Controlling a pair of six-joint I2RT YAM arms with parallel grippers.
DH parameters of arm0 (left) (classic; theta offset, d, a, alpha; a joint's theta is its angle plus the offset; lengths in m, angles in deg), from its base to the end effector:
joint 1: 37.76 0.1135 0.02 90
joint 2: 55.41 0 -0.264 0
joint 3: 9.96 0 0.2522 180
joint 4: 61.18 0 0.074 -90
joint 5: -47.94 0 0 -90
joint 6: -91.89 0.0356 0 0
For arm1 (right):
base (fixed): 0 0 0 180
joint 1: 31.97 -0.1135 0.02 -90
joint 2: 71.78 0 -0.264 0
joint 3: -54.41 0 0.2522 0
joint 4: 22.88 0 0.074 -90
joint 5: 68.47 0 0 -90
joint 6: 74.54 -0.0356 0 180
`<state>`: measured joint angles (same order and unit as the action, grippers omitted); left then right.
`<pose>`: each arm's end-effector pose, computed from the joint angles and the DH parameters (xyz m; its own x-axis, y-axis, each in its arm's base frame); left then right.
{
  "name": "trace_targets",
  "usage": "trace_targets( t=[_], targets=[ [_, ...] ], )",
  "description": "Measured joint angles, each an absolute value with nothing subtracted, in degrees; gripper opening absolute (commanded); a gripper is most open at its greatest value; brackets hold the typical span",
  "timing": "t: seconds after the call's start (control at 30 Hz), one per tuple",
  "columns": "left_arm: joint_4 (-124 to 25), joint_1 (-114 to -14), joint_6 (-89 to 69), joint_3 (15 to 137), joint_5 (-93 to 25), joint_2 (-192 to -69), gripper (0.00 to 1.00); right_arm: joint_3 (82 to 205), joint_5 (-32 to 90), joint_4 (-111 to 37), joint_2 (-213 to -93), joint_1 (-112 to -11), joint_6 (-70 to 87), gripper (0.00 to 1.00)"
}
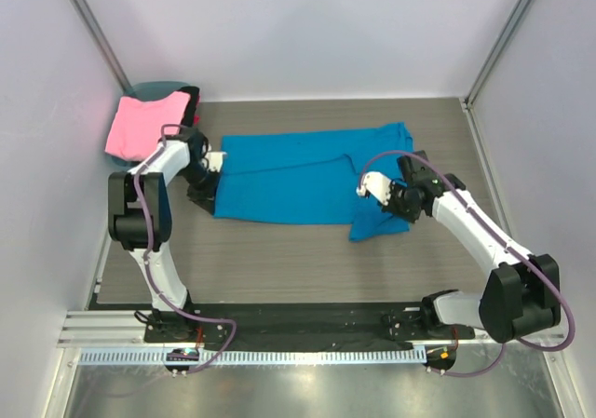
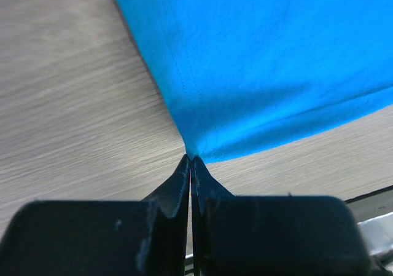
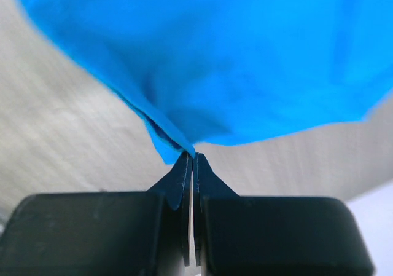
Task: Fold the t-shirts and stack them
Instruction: Fold the tshirt
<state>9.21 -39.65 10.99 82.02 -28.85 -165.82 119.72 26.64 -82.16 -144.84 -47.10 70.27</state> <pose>0.3531 -0.0198 0.1726 -0.9808 0.1864 -0.0565 0.1944 0.9554 -0.2223 0.2267 0.0646 0.2313 -0.2723 -0.9169 -0.2919 -0.8955 0.3525 -0.2717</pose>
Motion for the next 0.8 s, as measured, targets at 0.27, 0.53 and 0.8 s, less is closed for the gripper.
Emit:
trace_targets(
  t=[0.27, 0.53, 0.8],
  targets=[
    [11.0, -39.7, 12.9, 88.1, -29.0, -165.4, 0.00, 129.9, 25.4, -80.1, -148.4, -42.3, 67.3, 0.01],
    [14.1, -39.7, 14.4, 101.1, -29.0, -170.0, 0.00, 141.1, 24.0, -76.7, -158.5, -40.5, 64.8, 0.01],
    [15.9, -39.8, 14.6, 109.5, -29.6, -176.5, 0.00, 155.3, 22.6, -73.8, -169.9, -38.8, 61.6, 0.01]
  ],
)
